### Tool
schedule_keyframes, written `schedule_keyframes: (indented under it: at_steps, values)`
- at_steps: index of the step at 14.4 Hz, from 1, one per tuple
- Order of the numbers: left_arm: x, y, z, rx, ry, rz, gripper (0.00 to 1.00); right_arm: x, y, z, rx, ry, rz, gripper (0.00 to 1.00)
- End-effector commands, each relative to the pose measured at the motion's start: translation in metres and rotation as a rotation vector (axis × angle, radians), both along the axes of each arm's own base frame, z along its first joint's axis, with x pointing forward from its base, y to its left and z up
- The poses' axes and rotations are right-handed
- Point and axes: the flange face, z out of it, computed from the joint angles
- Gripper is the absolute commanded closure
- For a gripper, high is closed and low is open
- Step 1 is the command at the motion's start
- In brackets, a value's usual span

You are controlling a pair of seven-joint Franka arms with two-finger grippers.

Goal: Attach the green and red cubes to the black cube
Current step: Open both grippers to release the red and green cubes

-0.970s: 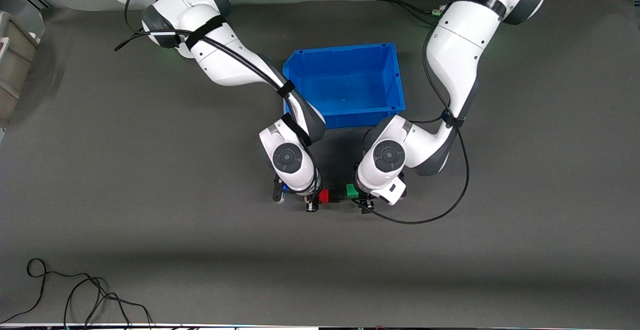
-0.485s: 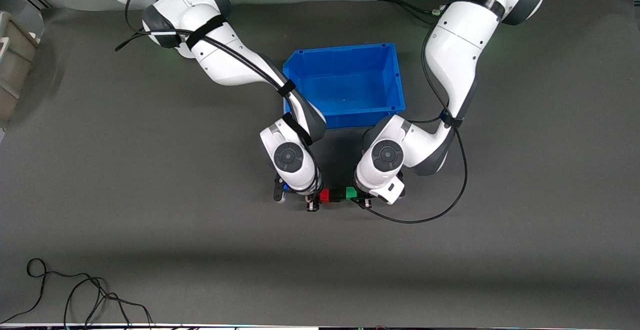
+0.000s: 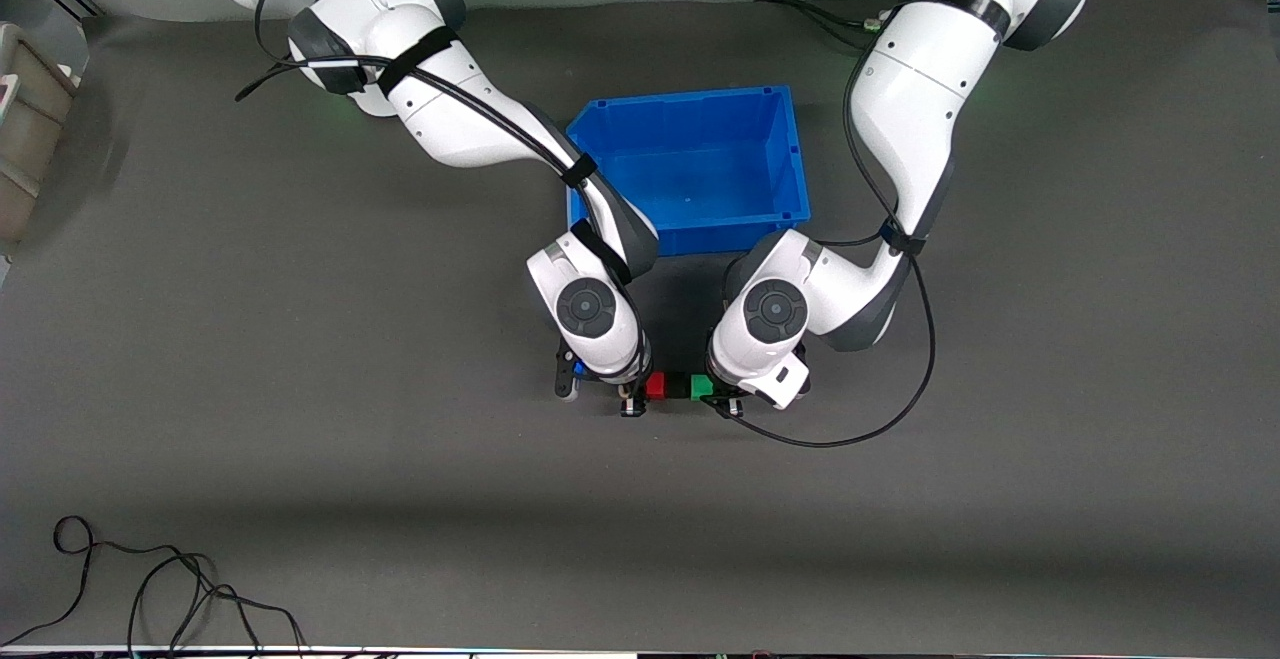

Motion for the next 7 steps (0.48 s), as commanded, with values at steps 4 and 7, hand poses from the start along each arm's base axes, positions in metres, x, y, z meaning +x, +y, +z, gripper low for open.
schedule_keyframes:
  at_steps: [4,7]
  values:
    - [0.0009,-0.0061,0.0007,0.005,-0.01,-0.007,0.0,0.0,0.0061,-0.0004,-0.016,-0.012,-0.013,1.0]
    - [0.002,-0.0054,0.0025,-0.001,-0.01,-0.003,0.0,0.0008,0.0053,-0.0002,-0.015,-0.013,-0.014,1.0]
